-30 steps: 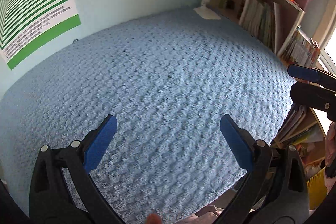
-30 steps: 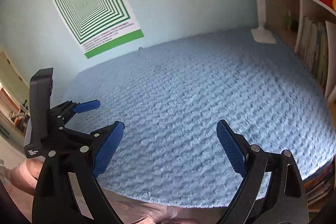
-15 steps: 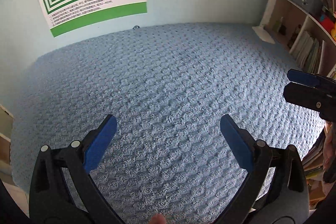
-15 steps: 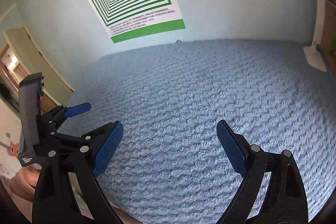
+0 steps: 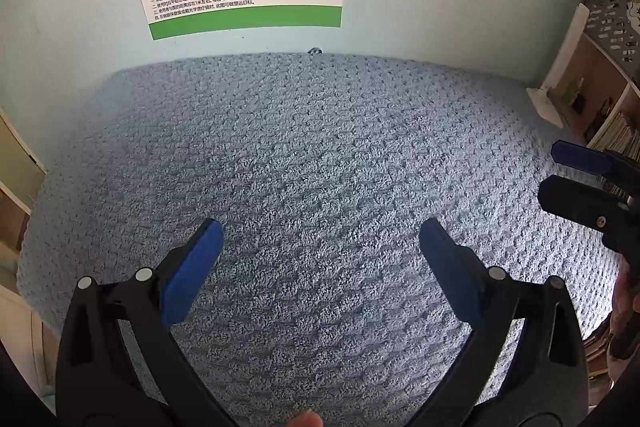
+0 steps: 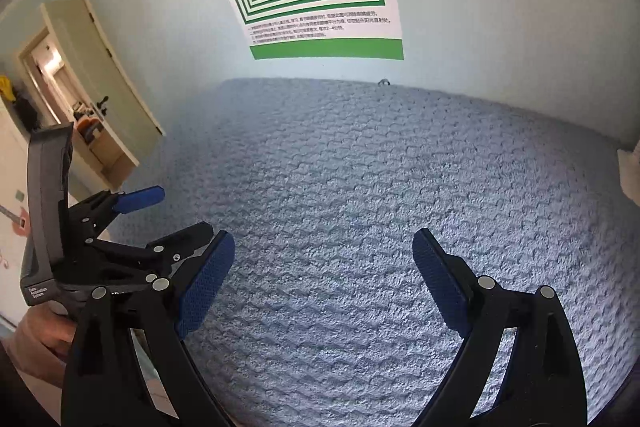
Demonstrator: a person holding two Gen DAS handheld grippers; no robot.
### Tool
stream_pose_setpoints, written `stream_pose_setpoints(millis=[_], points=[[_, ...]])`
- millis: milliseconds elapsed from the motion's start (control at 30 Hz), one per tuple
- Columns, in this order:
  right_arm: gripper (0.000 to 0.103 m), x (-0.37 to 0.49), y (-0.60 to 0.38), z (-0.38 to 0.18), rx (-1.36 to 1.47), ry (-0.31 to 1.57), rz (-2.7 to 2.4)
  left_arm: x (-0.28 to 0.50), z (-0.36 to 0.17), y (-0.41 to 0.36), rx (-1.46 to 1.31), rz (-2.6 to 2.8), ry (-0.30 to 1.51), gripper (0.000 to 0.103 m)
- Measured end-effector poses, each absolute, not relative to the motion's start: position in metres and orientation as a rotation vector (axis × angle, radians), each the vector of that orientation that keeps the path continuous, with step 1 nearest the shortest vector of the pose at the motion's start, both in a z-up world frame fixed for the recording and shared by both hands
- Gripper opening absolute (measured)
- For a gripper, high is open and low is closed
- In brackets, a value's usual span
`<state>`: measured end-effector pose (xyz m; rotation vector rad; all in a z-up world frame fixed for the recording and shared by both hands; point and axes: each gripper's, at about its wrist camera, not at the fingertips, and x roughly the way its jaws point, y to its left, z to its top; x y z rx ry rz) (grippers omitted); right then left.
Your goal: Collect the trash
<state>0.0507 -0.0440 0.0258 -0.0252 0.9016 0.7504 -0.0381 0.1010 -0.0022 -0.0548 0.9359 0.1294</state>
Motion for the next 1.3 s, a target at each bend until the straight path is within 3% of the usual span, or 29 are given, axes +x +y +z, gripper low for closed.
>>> stream_pose_setpoints(millis=[1300], points=[[0.090, 0.072, -0.069, 0.022, 0.053, 0.912, 0.661, -0.010, -0.011, 0.080, 0.023, 0.102, 0.930, 0.096]])
